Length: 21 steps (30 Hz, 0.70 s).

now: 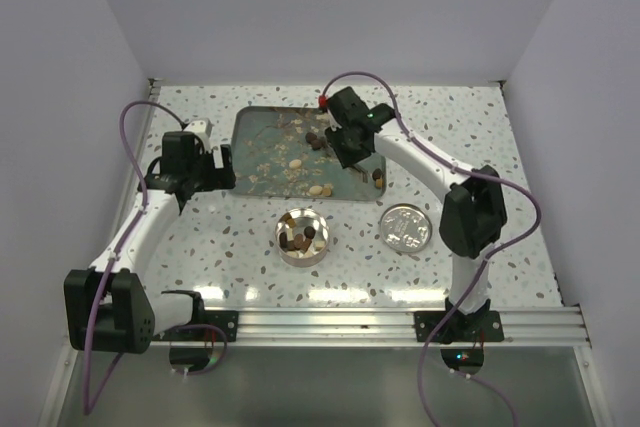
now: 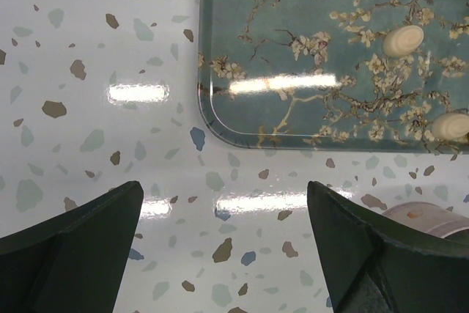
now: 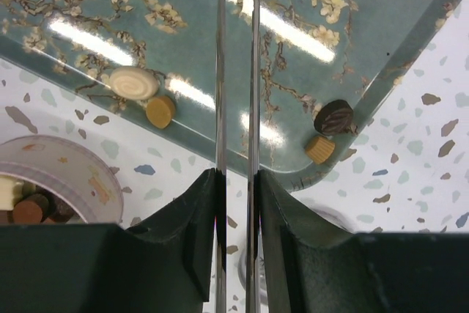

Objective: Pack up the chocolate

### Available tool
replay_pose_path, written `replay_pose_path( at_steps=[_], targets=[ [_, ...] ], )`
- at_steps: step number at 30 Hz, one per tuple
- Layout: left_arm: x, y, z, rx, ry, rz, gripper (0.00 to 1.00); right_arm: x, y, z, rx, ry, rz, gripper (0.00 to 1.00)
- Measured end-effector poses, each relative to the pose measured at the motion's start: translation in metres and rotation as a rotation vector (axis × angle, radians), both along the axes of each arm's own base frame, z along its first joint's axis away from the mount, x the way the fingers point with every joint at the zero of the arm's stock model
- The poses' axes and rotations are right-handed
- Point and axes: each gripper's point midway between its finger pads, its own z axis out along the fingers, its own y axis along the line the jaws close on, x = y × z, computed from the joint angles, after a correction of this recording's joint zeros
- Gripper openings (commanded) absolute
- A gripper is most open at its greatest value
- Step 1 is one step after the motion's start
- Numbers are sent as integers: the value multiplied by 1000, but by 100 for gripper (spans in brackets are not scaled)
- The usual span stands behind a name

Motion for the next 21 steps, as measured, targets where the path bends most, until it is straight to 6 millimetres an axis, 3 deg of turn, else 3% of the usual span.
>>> replay_pose_path(
  at_steps=[6, 12, 15, 21],
  targets=[
    [1, 0, 2, -7, -7, 6, 100, -14, -6, 42, 55, -49, 9, 30],
    [1, -2, 8, -17, -24, 6, 100, -51, -18, 78, 121, -89, 36, 30],
    [-1, -3, 13, -30, -42, 9, 100, -80, -13, 77, 128, -76, 74, 30],
    [-7, -4, 17, -39, -60, 13, 100, -153, 23, 62, 139, 24, 204, 30]
  ],
)
